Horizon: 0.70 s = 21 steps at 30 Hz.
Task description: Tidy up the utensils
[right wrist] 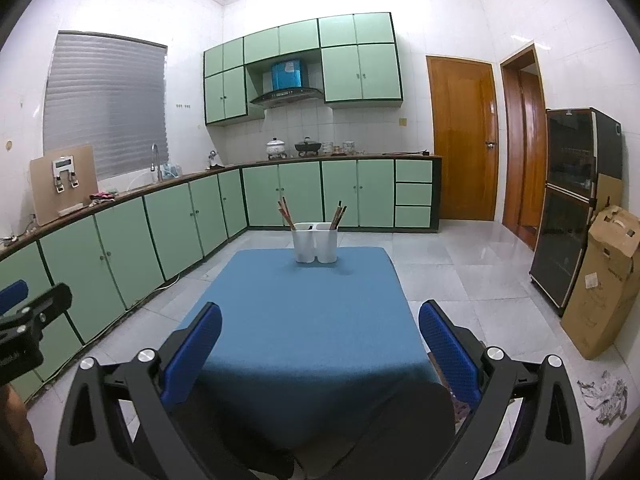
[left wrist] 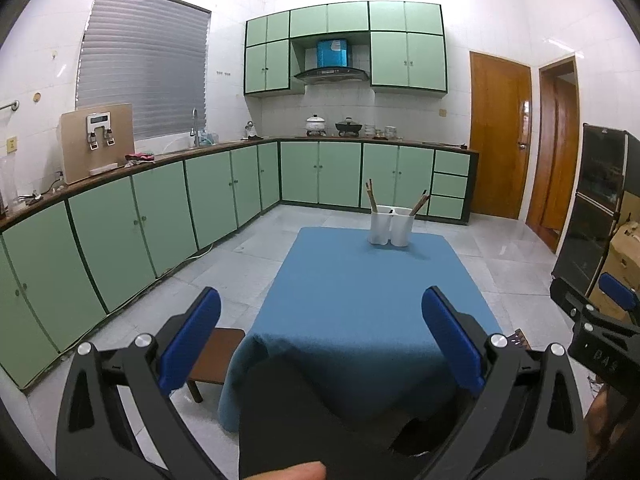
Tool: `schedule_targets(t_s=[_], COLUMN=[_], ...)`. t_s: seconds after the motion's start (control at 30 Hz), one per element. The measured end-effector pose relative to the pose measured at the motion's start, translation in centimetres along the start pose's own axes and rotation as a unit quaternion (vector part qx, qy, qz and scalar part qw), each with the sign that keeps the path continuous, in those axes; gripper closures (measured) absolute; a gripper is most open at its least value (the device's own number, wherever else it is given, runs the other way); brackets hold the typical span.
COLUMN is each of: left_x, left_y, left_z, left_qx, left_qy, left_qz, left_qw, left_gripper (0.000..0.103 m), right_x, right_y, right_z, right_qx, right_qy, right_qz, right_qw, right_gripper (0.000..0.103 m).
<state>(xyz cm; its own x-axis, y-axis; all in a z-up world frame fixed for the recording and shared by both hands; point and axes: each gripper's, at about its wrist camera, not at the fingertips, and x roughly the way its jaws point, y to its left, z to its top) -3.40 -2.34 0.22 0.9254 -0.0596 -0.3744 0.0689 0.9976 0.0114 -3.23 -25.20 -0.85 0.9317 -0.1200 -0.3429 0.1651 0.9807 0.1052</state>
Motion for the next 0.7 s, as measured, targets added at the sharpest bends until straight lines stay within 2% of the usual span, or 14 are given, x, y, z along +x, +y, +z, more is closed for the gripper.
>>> schedule_targets(t_s=[0.7], left_x=[0.0], left_y=[0.9], left_z=[0.2], left_qx=[-0.01], left_qy=[-0.005], left_qz=[0.003], left_qw=[0.9999], left_gripper=[0.005], right_x=[-1.1], right_y=[0.3], right_z=[-0.4], right_qx=[-0.011], right_qy=[-0.004], right_qz=[0.005], right_qw=[1.0], right_gripper=[0.006])
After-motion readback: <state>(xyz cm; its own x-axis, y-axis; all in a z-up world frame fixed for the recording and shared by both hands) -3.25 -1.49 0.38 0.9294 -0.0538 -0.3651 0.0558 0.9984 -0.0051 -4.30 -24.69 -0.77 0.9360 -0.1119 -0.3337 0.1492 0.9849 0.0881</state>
